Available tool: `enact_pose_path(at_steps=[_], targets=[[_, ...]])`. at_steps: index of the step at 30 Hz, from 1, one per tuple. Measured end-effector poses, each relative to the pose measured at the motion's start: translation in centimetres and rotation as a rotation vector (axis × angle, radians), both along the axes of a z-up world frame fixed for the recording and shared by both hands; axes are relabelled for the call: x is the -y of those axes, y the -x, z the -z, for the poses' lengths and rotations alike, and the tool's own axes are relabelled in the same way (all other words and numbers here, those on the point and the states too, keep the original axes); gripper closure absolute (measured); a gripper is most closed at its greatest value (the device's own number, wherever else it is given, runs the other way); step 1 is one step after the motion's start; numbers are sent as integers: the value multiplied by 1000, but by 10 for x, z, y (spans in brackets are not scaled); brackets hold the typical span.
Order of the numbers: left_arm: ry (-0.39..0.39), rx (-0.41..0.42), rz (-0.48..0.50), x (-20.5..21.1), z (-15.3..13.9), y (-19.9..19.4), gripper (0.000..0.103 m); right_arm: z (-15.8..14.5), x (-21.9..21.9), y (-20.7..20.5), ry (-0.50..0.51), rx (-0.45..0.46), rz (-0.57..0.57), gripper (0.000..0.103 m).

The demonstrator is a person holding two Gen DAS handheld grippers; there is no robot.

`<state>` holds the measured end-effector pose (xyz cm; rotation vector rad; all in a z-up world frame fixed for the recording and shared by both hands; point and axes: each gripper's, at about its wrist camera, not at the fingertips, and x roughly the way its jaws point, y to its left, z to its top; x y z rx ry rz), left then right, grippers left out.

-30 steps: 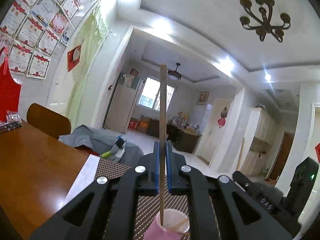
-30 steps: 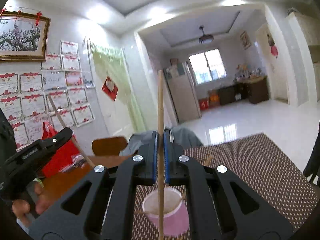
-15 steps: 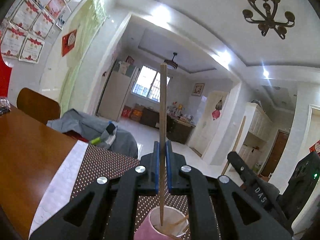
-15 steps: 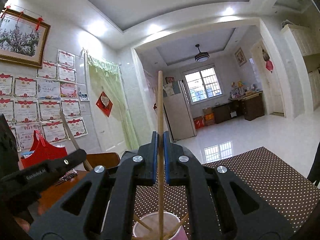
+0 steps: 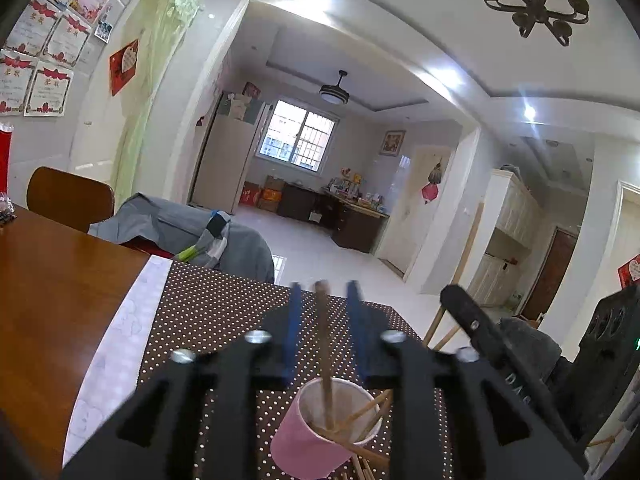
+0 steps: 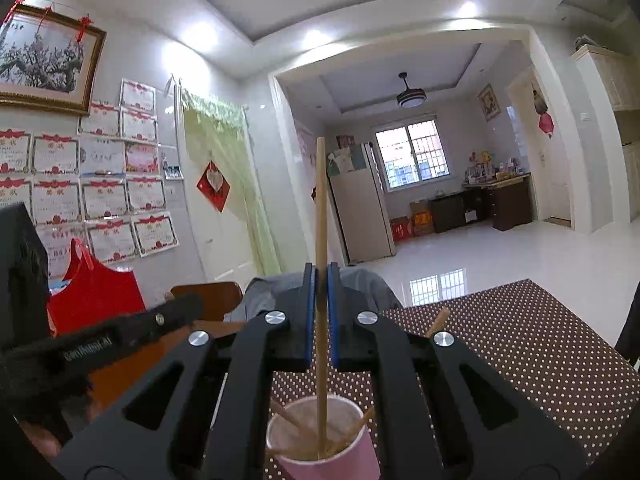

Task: Organize utensils
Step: 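Open the left tool over the cup while the right tool opens too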

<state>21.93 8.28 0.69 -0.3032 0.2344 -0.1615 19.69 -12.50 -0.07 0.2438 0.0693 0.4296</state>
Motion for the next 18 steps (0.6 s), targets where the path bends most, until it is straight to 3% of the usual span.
enact_pose_path(at_steps=[4, 6, 11, 18], targets=[[-17, -2, -6, 2, -4, 7, 77, 6, -2, 3, 24, -22, -2, 97], [-21, -1, -6, 2, -7, 10, 67, 8, -2, 4, 34, -38, -3, 97], [-23, 11, 2, 2, -12, 19, 52, 16, -4, 7, 55, -72, -10, 96], [-40, 20, -10, 3, -16, 30, 45, 25, -6, 13, 87, -109, -8, 96]])
